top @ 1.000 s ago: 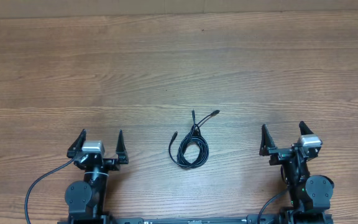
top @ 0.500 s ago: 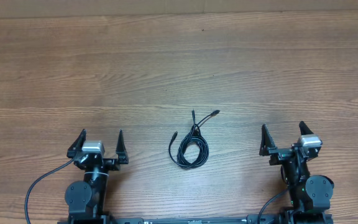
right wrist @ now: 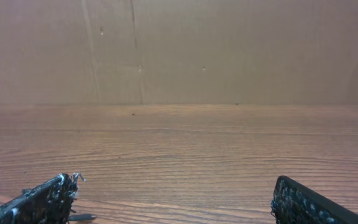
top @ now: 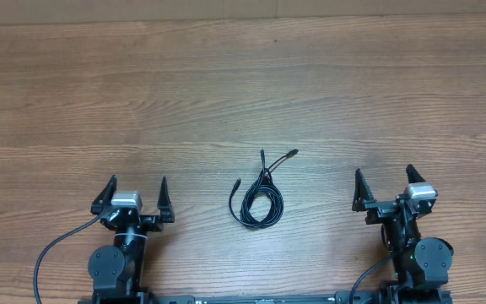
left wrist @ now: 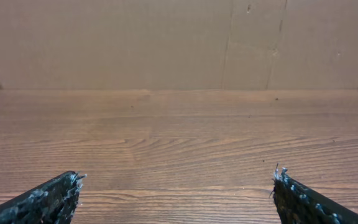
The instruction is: Untangle cables
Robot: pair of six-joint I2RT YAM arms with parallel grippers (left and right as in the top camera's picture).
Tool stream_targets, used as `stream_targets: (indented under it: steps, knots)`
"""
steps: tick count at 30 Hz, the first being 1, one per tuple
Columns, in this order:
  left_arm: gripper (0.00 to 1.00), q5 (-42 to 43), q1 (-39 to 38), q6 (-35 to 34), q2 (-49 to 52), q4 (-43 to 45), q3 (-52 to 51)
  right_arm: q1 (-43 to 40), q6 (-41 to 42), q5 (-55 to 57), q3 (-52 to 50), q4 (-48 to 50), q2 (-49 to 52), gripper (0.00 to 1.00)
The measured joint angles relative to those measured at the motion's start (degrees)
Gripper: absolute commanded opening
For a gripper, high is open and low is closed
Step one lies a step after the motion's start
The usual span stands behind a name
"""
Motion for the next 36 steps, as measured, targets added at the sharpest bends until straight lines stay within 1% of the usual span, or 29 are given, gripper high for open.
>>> stream_targets:
  steps: [36]
  knots:
    - [0.99, -0.46, 0.02, 0.68, 0.00, 0.44, 0.00, 0.00, -0.02, 0.00, 0.00, -0.02, 0.00, 1.00]
